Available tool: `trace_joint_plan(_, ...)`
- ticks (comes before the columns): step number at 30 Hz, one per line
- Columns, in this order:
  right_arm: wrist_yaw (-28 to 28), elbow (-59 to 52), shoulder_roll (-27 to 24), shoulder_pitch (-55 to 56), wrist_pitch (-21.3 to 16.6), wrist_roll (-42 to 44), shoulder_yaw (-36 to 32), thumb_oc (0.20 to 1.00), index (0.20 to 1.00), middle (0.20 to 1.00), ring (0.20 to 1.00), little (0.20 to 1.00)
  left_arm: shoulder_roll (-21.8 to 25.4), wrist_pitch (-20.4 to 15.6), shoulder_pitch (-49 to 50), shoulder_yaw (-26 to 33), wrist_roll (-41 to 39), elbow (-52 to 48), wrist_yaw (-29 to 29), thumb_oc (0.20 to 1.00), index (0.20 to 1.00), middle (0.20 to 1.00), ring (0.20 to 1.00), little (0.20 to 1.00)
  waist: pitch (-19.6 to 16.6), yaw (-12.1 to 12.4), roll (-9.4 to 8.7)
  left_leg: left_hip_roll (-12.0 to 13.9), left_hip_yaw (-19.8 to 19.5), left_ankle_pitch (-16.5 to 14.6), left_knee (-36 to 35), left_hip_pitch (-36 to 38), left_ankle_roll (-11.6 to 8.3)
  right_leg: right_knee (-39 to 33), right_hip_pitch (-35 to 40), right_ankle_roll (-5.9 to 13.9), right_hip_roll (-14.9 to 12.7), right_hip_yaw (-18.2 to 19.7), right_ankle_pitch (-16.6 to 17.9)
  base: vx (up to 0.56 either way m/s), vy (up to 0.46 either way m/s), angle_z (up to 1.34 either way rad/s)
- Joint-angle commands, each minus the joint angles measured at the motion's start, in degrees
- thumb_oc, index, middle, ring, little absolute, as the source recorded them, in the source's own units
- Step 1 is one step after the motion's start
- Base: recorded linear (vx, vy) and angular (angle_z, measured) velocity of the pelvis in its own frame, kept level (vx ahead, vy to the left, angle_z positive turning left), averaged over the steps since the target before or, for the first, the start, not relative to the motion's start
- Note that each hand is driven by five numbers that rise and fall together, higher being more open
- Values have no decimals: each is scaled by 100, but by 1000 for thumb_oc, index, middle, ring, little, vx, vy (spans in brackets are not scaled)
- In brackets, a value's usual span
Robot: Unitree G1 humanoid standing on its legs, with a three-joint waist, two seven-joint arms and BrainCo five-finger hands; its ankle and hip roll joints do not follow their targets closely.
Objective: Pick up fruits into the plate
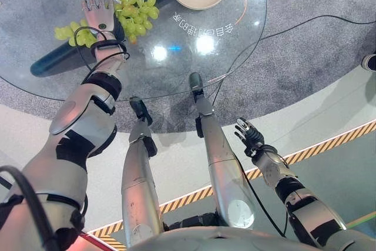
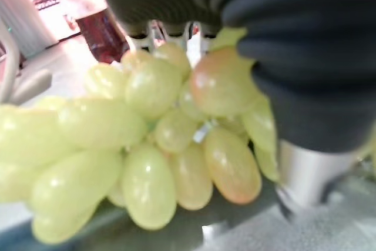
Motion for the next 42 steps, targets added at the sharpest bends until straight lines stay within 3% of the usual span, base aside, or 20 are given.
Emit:
trace_joint_plan(1,62,-341,93,376,-72,212,50,1000,1000,1000,1000,1000,320,258,90,132,317,452,-177,200,200,200,200,200,11,0,-176,-571,-170,-573,517,-156,298,217,14,-347,660,-388,-150,0,0,0)
trace_joint_plan(22,26,-302,89,446,-58,116,-16,1000,1000,1000,1000,1000,361,-101,250,149,207,-18,-48,200,200,200,200,200,11,102,-101,-642,-192,-533,360,157,310,136,321,-355,672,-419,-152,0,1,0)
trace_joint_plan(33,0,-283,65,532,-169,-43,-159,1000,1000,1000,1000,1000,568,-888,648,589,-656,-464,293,200,200,200,200,200,11,290,37,-609,-264,-448,-103,1127,325,20,1193,-350,684,-416,-335,-1,39,2)
trace_joint_plan(39,-13,-606,86,755,-370,-84,-390,1000,1000,1000,1000,1000,954,-1494,1219,1086,-1000,-1237,278,200,200,200,200,200,11,493,96,-556,-313,-447,-567,2324,308,-287,2339,-260,516,-524,-438,38,63,8)
trace_joint_plan(42,-7,-790,100,816,-459,-91,-467,1000,1000,1000,1000,1000,1064,-1609,1381,1225,-979,-1499,243,200,200,200,200,200,11,545,103,-528,-301,-422,-732,2656,294,-422,2672,-223,453,-566,-430,35,57,10)
